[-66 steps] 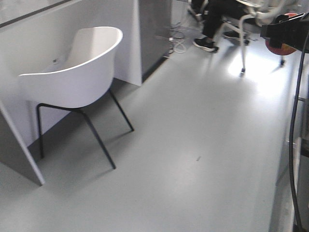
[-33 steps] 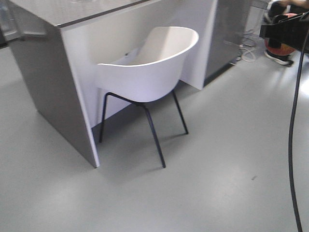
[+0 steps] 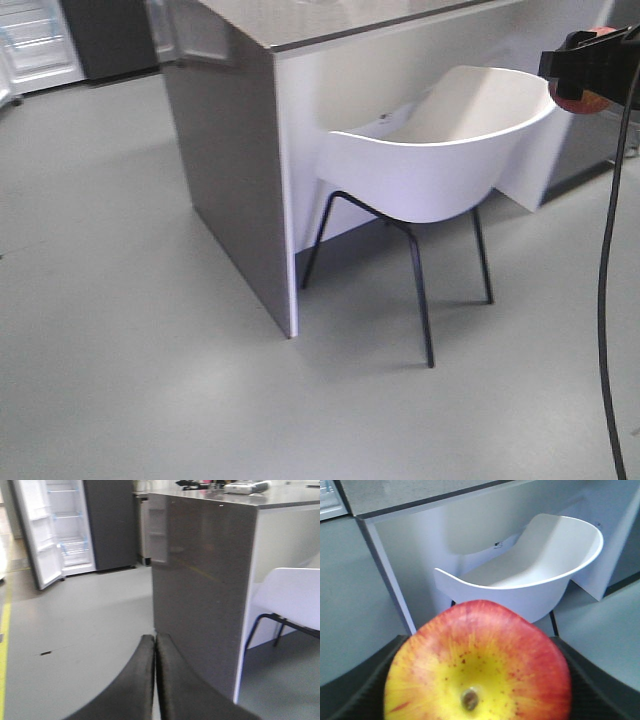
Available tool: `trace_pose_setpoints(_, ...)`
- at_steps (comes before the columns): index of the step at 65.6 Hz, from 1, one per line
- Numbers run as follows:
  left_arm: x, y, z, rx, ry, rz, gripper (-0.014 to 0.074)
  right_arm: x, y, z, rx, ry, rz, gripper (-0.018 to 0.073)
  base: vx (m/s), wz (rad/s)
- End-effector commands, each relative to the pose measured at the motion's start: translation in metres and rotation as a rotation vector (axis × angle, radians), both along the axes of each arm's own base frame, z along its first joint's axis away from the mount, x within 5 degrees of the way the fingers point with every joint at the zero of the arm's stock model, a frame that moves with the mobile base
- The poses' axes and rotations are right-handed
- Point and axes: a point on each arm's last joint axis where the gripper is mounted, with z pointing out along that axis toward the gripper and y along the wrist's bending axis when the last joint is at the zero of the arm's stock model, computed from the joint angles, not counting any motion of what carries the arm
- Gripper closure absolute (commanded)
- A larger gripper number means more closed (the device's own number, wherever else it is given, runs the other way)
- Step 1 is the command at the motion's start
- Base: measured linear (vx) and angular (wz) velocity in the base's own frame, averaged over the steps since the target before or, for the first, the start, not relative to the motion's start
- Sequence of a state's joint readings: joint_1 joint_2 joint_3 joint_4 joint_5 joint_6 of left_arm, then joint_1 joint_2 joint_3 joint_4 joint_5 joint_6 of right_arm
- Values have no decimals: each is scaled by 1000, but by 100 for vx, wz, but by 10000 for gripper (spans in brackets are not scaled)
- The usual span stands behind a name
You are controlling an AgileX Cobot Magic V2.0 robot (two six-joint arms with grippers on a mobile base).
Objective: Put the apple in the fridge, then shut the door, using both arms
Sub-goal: 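Turn the base away from the counter holding the apple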
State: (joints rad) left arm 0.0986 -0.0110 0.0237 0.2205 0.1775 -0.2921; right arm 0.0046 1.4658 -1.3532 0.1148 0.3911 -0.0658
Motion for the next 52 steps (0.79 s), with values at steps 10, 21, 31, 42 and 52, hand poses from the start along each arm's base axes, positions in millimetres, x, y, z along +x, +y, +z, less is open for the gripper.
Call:
trace_pose_setpoints(10, -1, -2, 13, 11, -99, -23, 602, -8, -2, 30, -8, -149, -11, 345, 4, 45)
trace_pose_setpoints(21, -1, -2, 13, 11, -99, -23, 602, -8, -2, 30, -8, -149, -11, 345, 4, 44)
trace_pose_setpoints(31, -1, -2, 13, 11, -99, -23, 602, -8, -2, 30, -8, -149, -11, 345, 4, 39)
trace_pose_setpoints(42, -1, -2, 13, 11, -99, -23, 602, -8, -2, 30, -8, -149, -11, 345, 5, 34)
trace_pose_setpoints(52, -1, -2, 13, 11, -99, -23, 602, -8, -2, 30, -8, -149, -11, 345, 6, 32)
